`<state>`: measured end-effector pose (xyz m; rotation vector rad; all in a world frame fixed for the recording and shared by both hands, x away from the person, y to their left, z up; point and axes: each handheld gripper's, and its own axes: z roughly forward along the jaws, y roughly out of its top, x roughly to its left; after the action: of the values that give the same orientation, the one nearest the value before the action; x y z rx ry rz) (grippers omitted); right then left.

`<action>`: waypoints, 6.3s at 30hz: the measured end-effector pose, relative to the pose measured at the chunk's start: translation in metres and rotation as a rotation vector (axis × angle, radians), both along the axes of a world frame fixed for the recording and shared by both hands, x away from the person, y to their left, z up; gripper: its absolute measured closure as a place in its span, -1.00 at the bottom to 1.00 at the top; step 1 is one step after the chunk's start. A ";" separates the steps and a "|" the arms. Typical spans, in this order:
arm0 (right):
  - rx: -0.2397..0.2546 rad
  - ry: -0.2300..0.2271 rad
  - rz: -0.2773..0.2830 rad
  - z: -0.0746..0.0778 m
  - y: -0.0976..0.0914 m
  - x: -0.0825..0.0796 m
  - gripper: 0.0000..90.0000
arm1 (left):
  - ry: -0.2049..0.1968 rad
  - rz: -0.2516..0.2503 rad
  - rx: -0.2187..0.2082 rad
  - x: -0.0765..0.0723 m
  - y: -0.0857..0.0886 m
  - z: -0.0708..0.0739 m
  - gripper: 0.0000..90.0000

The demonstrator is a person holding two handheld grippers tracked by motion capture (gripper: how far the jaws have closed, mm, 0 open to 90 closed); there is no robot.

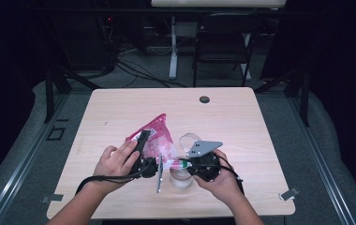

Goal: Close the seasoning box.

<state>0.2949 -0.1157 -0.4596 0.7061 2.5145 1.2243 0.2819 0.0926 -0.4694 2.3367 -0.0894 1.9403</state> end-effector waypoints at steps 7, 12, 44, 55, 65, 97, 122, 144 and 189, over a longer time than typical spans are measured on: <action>0.000 -0.001 -0.001 0.000 0.000 0.000 1.00 | -0.002 0.003 0.000 -0.001 0.000 0.000 0.50; 0.000 -0.001 -0.003 0.000 0.000 0.000 1.00 | -0.003 0.000 -0.002 0.000 0.000 0.000 0.50; -0.005 0.007 -0.007 -0.001 -0.002 0.001 1.00 | -0.013 -0.019 -0.005 -0.001 -0.003 0.002 0.50; -0.004 0.008 -0.009 -0.001 -0.002 0.001 1.00 | -0.009 -0.013 -0.001 -0.001 -0.004 0.003 0.50; -0.005 0.008 -0.011 -0.002 -0.001 0.002 1.00 | -0.009 -0.018 -0.004 -0.001 -0.004 0.001 0.50; -0.008 0.011 -0.013 -0.004 -0.001 0.003 1.00 | -0.010 -0.023 -0.007 -0.001 -0.005 0.001 0.51; -0.013 0.011 -0.015 -0.004 -0.001 0.004 1.00 | -0.010 -0.017 -0.001 -0.002 -0.007 0.003 0.51; -0.005 -0.018 -0.023 0.005 -0.005 -0.002 1.00 | 0.039 -0.008 -0.038 0.001 -0.005 -0.002 0.51; -0.007 -0.033 -0.001 0.005 0.004 -0.004 0.99 | 0.278 0.075 -0.333 0.006 0.013 -0.031 0.53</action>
<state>0.2909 -0.1113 -0.4542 0.6797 2.4904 1.2166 0.2881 0.1057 -0.5001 2.3748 0.3215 1.4970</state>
